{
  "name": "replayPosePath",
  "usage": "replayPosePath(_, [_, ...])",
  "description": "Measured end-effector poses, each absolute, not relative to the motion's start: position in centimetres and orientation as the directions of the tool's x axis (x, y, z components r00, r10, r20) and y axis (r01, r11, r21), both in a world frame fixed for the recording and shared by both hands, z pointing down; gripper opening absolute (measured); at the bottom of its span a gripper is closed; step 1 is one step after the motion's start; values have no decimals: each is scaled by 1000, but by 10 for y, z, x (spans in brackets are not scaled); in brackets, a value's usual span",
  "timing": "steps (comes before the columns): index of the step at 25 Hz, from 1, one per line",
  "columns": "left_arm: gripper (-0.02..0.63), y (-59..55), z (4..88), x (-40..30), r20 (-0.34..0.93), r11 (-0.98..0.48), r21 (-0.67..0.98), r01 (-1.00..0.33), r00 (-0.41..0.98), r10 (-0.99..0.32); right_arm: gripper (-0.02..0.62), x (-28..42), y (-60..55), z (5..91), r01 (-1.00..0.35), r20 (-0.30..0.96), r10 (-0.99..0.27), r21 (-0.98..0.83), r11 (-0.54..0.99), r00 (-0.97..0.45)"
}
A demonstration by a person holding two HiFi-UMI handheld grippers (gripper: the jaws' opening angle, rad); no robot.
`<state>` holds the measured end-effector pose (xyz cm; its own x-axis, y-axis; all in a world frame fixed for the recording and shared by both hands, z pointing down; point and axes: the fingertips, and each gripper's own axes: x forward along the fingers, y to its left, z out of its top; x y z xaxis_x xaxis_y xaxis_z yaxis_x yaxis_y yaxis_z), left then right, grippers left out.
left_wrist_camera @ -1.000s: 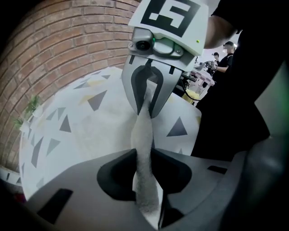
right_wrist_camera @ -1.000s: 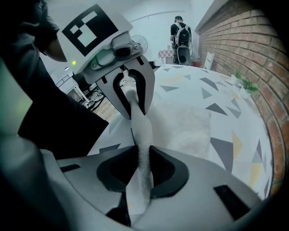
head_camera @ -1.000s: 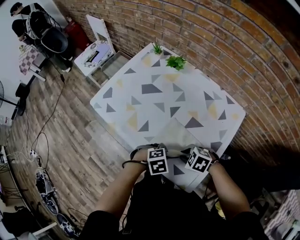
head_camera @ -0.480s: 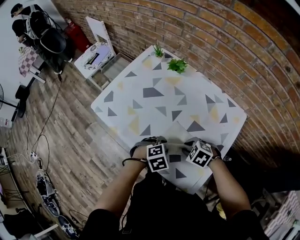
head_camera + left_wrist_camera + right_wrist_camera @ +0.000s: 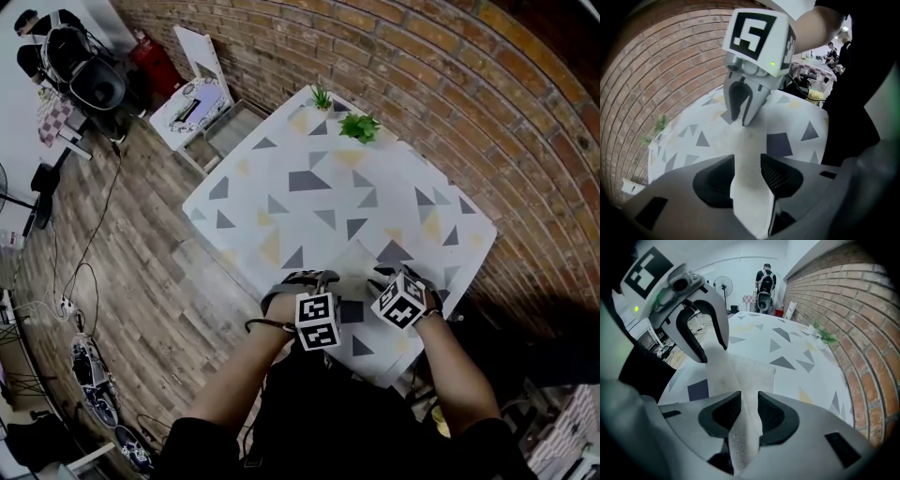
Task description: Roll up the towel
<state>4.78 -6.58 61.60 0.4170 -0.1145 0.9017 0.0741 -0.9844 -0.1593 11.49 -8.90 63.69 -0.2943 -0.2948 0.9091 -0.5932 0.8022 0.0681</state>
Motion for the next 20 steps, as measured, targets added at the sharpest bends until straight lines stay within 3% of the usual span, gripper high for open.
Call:
replayPosePath(4, [209, -54, 637, 52, 923, -974, -178, 141, 367, -115, 127, 108, -82, 622, -604, 878, -341, 77, 793, -336])
replayPosePath(10, [209, -65, 645, 54, 927, -985, -139, 106, 365, -92, 127, 87, -52, 620, -529, 865, -306, 57, 847, -398])
replayPosePath(16, [209, -81, 640, 53, 918, -991, -112, 67, 388, -77, 196, 88, -50, 644, -490, 903, -289, 105, 865, -316])
replayPosePath(20, [209, -91, 637, 53, 911, -990, -127, 60, 401, -93, 199, 94, -63, 646, -493, 910, -301, 130, 860, -286])
